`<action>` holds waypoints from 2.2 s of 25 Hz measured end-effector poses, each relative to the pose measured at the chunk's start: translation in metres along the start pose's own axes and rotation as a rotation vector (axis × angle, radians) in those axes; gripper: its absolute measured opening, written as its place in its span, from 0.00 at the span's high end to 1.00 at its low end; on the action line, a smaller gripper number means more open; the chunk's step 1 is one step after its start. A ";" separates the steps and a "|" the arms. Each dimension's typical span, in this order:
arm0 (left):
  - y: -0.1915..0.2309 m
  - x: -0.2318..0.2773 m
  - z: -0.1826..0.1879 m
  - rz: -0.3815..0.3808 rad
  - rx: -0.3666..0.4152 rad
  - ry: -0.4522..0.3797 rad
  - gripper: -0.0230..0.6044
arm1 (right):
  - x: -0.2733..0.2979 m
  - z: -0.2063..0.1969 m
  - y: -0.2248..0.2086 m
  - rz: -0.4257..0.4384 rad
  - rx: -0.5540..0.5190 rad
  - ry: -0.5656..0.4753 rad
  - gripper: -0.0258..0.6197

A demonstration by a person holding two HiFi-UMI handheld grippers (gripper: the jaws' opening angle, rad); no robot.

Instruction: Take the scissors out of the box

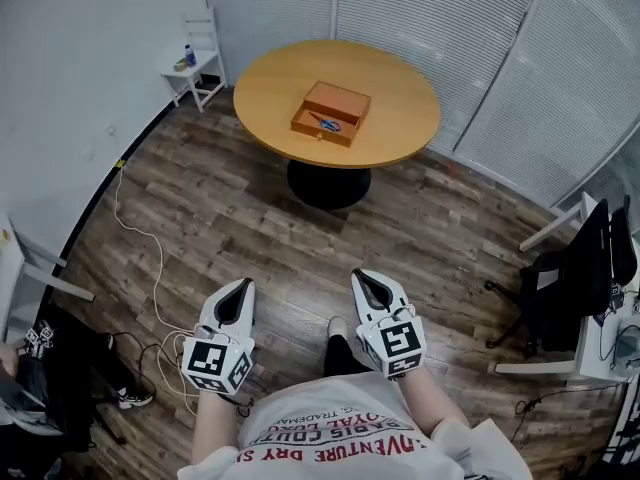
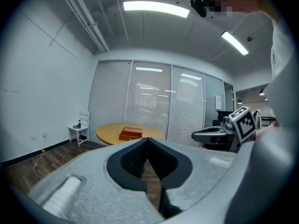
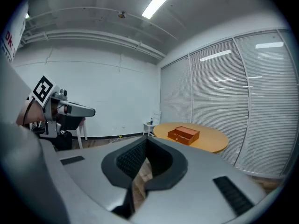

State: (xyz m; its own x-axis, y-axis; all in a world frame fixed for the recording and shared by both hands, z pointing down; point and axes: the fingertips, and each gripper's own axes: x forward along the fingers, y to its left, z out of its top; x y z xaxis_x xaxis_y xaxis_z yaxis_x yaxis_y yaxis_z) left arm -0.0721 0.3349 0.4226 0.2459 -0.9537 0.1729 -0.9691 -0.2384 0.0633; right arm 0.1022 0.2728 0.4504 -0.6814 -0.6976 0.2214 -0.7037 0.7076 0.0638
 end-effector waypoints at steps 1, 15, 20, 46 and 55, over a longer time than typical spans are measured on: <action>0.005 0.016 0.005 0.007 -0.003 -0.002 0.95 | 0.014 0.004 -0.013 0.009 0.000 0.000 0.95; 0.042 0.219 0.056 0.022 0.008 -0.027 0.95 | 0.159 0.029 -0.171 0.061 0.002 0.008 0.95; 0.057 0.256 0.051 0.000 0.014 0.020 0.95 | 0.193 0.022 -0.189 0.070 0.035 0.027 0.95; 0.259 0.547 0.096 -0.452 0.066 0.080 0.95 | 0.486 0.039 -0.277 -0.174 0.169 0.218 0.95; 0.278 0.602 0.071 -0.527 0.028 0.097 0.95 | 0.532 -0.021 -0.300 -0.189 0.148 0.452 0.95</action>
State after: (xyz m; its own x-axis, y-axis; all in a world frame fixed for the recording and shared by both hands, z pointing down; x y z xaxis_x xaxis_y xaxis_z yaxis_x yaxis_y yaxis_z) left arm -0.1952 -0.3182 0.4745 0.6985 -0.6825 0.2152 -0.7137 -0.6864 0.1396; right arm -0.0450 -0.3085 0.5695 -0.4075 -0.6703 0.6201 -0.8495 0.5275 0.0119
